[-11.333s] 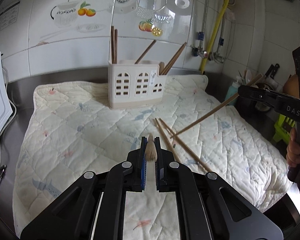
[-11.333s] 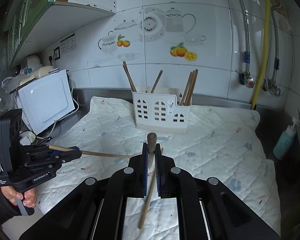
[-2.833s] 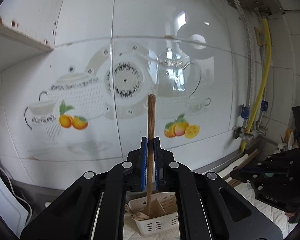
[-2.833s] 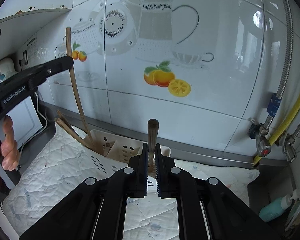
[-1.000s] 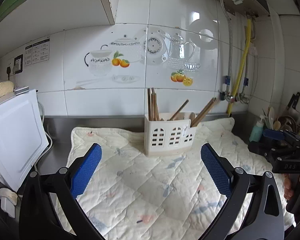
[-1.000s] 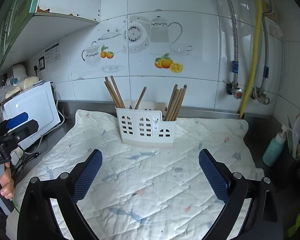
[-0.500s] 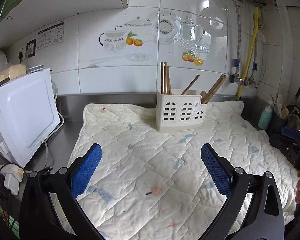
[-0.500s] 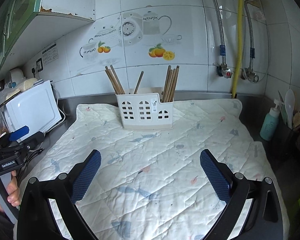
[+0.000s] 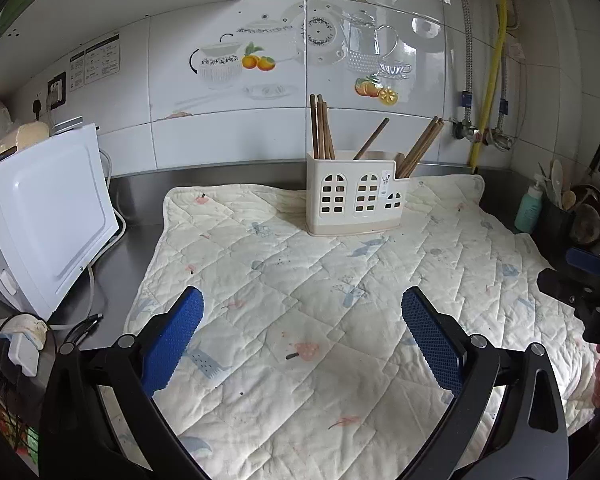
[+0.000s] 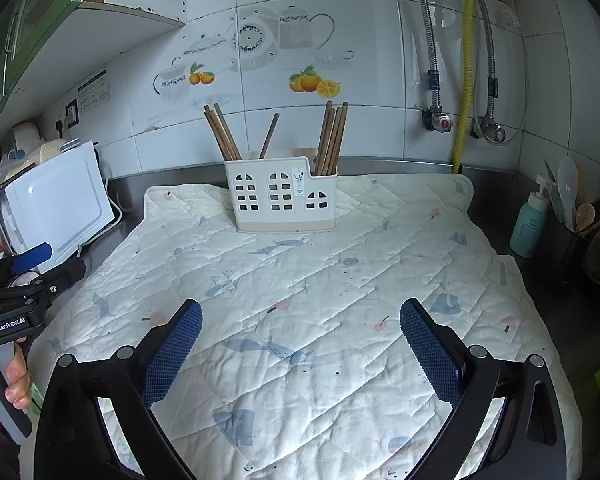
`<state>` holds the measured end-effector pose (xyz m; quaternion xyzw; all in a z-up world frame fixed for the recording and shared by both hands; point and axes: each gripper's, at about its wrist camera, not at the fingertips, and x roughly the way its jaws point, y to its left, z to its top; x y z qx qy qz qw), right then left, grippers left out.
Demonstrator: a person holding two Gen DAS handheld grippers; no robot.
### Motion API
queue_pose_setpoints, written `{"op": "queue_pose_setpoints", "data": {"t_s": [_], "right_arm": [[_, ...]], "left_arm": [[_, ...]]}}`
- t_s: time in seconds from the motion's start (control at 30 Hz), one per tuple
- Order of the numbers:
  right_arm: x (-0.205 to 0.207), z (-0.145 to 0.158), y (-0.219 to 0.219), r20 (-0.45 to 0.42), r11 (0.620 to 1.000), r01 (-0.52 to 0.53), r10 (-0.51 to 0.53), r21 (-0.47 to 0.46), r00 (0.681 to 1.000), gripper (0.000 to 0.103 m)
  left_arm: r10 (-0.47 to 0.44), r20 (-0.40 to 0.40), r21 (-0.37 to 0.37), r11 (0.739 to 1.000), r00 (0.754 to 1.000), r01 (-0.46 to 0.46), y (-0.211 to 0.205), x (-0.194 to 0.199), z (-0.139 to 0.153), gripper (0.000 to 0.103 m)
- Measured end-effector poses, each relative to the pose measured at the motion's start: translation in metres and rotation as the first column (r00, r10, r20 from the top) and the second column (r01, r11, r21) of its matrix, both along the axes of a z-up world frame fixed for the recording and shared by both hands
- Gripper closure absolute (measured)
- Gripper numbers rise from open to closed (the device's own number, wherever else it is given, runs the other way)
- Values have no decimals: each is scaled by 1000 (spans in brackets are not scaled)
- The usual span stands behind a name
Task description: Organize utensils
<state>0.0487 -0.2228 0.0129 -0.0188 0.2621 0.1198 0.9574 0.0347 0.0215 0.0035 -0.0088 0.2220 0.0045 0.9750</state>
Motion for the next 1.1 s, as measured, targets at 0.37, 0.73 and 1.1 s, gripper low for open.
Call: {"op": "queue_pose_setpoints", "data": {"t_s": [0.37,0.73,1.1], "right_arm": [[-4,-1,5,0,1000,-5,5,-10,1000,7],[-2,-2,8,-7,1000,-14,14,-12,1000,7],[-2,-2,8,-9,1000,-18,18,-7,1000,7]], "left_arm": [[12,-10,-29,1000,1000,-12,8,-3,-4,5],[13,-34,-30,999,999,-14,7,1,-11,5],[16,-44,-25,1000,999,-17,5,3,-12,5]]}}
